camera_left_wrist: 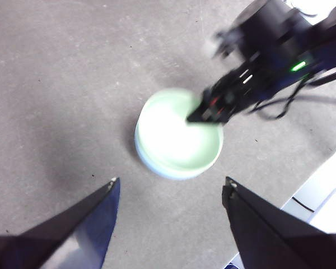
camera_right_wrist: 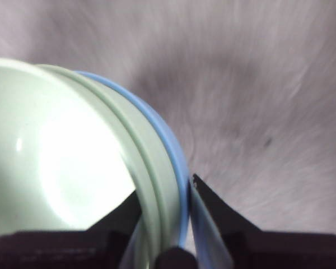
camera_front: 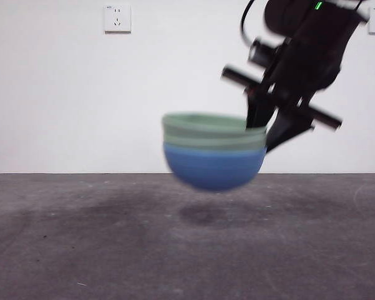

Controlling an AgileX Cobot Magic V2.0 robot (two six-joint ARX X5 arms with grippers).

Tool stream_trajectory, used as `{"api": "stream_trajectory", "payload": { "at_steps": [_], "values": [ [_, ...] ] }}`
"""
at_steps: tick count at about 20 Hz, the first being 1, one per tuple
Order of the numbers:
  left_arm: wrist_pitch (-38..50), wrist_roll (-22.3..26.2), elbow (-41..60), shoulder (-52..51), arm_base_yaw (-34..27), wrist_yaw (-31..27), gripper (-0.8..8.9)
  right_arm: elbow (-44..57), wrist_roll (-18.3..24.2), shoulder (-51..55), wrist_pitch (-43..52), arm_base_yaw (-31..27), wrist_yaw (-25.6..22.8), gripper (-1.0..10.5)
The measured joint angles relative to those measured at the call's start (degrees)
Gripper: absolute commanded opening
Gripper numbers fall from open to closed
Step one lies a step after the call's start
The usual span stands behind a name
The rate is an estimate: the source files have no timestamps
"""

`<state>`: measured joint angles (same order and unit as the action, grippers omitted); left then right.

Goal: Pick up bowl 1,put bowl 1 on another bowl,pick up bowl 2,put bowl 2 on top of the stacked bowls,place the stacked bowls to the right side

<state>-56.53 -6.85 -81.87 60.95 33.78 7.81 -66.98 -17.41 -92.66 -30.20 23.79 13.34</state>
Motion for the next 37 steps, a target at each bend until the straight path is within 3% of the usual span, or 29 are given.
{"api": "stream_trajectory", "payload": {
  "at_steps": [7, 11, 21, 27, 37],
  "values": [
    [0.0, 0.2, 0.0, 0.0, 0.0, 0.0, 3.15, 0.0, 2.6, 1.7, -1.8, -13.9, -0.6, -0.1],
    [0.1, 0.2, 0.0, 0.0, 0.0, 0.0, 3.15, 0.0, 4.3, -0.6, -2.0, -18.2, -0.7, -0.1],
    [1.0, 0.2, 0.0, 0.0, 0.0, 0.0, 3.15, 0.0, 7.4, -6.4, -2.8, -19.3, -0.9, -0.1],
    [1.0, 0.2, 0.0, 0.0, 0.0, 0.0, 3.15, -0.1, 8.7, -6.5, -5.0, -20.1, -1.3, 2.0],
    [1.0, 0.2, 0.0, 0.0, 0.0, 0.0, 3.15, -0.1, 9.5, -3.9, -6.9, -20.4, -1.4, 2.0]
  ]
}}
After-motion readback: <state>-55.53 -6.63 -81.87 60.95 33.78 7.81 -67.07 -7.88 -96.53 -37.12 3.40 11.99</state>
